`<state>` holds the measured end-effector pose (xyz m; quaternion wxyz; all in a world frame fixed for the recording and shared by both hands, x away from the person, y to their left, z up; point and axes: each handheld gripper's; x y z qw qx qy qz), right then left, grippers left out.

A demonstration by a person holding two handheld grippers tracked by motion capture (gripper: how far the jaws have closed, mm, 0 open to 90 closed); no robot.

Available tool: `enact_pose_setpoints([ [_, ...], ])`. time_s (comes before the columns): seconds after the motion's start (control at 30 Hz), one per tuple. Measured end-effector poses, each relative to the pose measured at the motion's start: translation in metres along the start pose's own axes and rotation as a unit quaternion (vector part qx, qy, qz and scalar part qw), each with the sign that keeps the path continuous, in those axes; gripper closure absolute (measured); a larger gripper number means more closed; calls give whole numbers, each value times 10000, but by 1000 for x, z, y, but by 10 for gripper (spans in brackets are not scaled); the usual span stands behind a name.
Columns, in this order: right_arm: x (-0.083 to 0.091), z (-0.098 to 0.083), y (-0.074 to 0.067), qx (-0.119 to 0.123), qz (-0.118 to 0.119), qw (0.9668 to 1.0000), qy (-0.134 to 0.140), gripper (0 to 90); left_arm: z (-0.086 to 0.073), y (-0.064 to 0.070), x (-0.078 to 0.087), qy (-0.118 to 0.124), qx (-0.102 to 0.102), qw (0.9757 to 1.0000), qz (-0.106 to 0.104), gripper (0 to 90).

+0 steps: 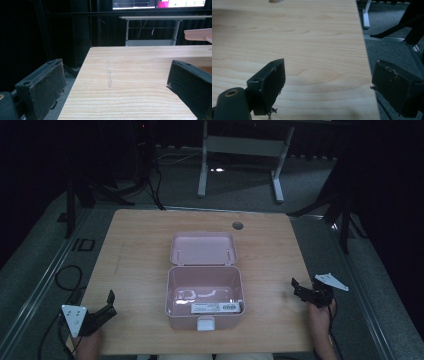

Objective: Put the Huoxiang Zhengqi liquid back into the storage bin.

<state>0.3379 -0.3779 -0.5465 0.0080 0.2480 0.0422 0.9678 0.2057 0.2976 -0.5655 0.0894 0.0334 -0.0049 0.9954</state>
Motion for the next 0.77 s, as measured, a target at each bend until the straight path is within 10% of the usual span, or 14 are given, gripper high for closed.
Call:
enact_pose_setpoints([
  [0.2, 1, -3, 11, -350, -118, 9993, -11, 127, 0, 0, 0, -15, -11, 10000, 1, 20],
  [0.77, 0, -2, 7, -124, -31, 9999, 21, 129, 0, 0, 0, -1, -8, 10000, -15, 20],
])
Point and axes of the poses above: each handheld gripper's, and its own axes: x roughly backward along the jaws, z roughly out of its top, y roughly to its right, and after that the axes turned 13 degrees about -z, right-handed
